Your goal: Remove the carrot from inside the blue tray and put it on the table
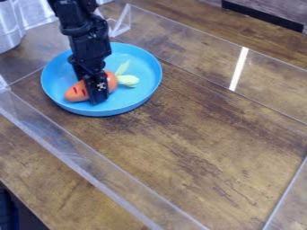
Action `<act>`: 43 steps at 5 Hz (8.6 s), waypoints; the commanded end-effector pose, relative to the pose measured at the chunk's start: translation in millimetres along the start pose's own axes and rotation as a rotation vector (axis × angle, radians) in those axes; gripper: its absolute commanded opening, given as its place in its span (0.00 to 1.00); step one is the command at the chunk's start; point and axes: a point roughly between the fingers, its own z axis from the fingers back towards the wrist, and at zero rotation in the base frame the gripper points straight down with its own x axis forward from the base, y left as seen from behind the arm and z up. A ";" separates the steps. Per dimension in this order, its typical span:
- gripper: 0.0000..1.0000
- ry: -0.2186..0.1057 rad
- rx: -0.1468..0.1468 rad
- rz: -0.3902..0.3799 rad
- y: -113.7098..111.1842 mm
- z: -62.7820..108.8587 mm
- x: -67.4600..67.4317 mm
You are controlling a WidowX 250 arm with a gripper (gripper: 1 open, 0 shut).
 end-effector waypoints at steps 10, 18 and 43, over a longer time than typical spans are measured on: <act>0.00 -0.080 0.150 -0.010 -23.3 83.3 48.2; 0.00 -0.064 0.042 -0.138 -184.2 27.9 84.4; 1.00 0.129 -0.048 0.178 -154.4 14.1 77.0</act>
